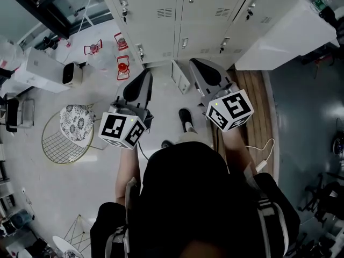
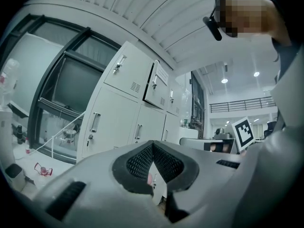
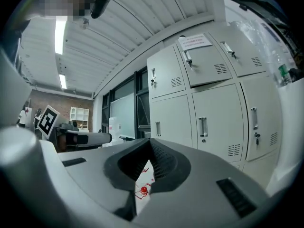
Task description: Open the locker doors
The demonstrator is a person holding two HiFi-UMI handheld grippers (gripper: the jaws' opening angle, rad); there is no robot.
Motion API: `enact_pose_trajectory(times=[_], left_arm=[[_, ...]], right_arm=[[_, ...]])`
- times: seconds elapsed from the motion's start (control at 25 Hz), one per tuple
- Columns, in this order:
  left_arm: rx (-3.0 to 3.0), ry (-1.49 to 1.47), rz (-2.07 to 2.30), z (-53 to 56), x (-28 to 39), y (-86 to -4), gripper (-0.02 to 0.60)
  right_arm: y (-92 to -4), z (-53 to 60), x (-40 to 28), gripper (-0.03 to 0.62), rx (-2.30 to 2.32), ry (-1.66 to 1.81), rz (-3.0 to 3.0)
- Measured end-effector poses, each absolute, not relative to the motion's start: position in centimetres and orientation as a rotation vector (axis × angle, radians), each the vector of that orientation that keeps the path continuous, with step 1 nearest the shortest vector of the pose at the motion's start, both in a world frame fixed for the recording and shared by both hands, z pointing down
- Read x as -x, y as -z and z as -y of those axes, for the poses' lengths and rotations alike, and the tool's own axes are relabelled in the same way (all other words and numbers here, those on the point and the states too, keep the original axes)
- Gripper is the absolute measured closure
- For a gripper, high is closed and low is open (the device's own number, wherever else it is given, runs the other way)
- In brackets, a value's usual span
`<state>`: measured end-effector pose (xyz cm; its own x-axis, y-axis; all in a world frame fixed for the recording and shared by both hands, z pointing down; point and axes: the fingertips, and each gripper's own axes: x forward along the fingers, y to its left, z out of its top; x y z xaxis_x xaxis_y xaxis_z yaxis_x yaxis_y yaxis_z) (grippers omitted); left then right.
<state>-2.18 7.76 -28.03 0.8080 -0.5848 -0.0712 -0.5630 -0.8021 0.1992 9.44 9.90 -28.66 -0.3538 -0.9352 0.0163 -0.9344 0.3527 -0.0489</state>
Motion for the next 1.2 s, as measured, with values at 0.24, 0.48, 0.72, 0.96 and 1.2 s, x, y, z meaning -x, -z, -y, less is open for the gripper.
enact_pose_trajectory(times=[0.24, 0.48, 0.72, 0.96, 1.2], left_arm=[[-2.865, 0.197, 0.87, -8.5, 1.7, 29.3, 0.563], [-2.872, 0.179, 0.867, -8.7, 1.6, 29.2, 0.563], [-2.871, 0.173, 0.88, -8.6, 1.7, 29.1, 0.564], [-2.868, 0.177, 0.889, -8.8, 1.9, 29.1, 0.563], [-2.864, 0.175, 0.885, -9.0, 1.8, 29.1, 0.563]], right_arm=[[29.0, -10.5, -9.1, 0.589, 1.807, 0.047, -2.561], [29.1, -10.7, -9.1, 0.589, 1.822, 0.04, -2.559], [29.2, -10.6, -9.2, 0.589, 1.817, 0.044, -2.554], [29.2, -10.8, -9.2, 0.591, 1.824, 0.035, -2.553], [29.2, -11.0, -9.2, 0.591, 1.828, 0.034, -2.556]])
